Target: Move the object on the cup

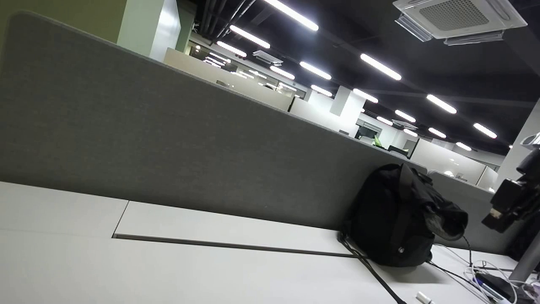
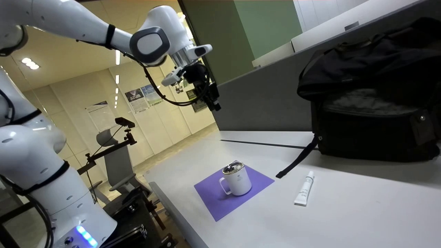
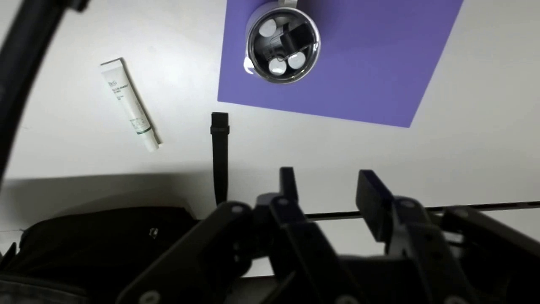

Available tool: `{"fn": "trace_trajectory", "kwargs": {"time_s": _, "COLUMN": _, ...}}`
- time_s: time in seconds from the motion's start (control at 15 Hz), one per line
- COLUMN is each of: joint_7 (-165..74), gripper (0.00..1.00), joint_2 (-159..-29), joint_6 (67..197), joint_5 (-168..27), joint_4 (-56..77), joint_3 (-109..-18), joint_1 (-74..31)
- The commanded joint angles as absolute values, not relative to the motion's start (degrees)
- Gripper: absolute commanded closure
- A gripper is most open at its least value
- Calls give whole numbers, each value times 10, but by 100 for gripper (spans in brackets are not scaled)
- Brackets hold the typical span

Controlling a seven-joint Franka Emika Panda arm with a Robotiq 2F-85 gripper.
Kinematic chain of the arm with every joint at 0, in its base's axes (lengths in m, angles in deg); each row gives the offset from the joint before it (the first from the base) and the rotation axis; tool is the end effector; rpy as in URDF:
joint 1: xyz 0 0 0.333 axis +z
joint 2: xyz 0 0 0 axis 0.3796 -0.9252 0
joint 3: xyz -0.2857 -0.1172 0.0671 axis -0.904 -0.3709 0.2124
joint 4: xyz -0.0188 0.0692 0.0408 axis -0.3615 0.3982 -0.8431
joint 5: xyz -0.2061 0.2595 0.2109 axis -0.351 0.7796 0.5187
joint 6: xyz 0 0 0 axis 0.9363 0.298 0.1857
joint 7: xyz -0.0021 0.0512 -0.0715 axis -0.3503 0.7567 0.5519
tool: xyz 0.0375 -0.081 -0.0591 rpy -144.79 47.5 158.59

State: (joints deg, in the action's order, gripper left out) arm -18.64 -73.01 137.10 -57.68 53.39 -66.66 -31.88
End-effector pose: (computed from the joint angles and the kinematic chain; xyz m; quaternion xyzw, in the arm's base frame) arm 0.4834 -0.1438 0.3740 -0.9948 0.0157 -0.0932 0.0392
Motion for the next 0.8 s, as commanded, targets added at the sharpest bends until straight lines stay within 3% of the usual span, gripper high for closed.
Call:
{"fn": "trace_trajectory", "kwargs": {"time_s": 0.0, "joint_7": -162, "gripper": 27, "joint_2": -713, "joint_6": 1326, "joint_5": -558, "joint_4": 527, "joint_3": -686, "joint_1": -309}}
{"fn": "trace_trajectory", "kwargs": {"time_s": 0.27, "joint_7": -170, "gripper": 1, "joint_2": -716, "joint_6": 1314, "joint_5": -567, "joint_4": 524, "joint_3": -688, "joint_1": -308}}
{"fn": "trace_trajectory", "kwargs": {"time_s": 0.4, "joint_7": -171, "gripper": 0, "joint_2": -717, "joint_6": 1308, "joint_5": -571, "joint_4": 524, "joint_3": -688, "joint_1": -308}}
{"fn": "trace_trajectory", "kwargs": {"time_s": 0.47, "joint_7": -173, "gripper": 4, "joint_2": -717, "joint_6": 1325, "joint_5": -572, "joint_4": 532, "joint_3": -687, "joint_1": -308}}
{"fn": "trace_trajectory", "kwargs": {"time_s": 0.73, "joint_7": -173, "gripper": 0, "joint_2": -717, "joint_6": 1320, "joint_5": -572, "joint_4": 532, "joint_3": -687, "joint_1": -308}}
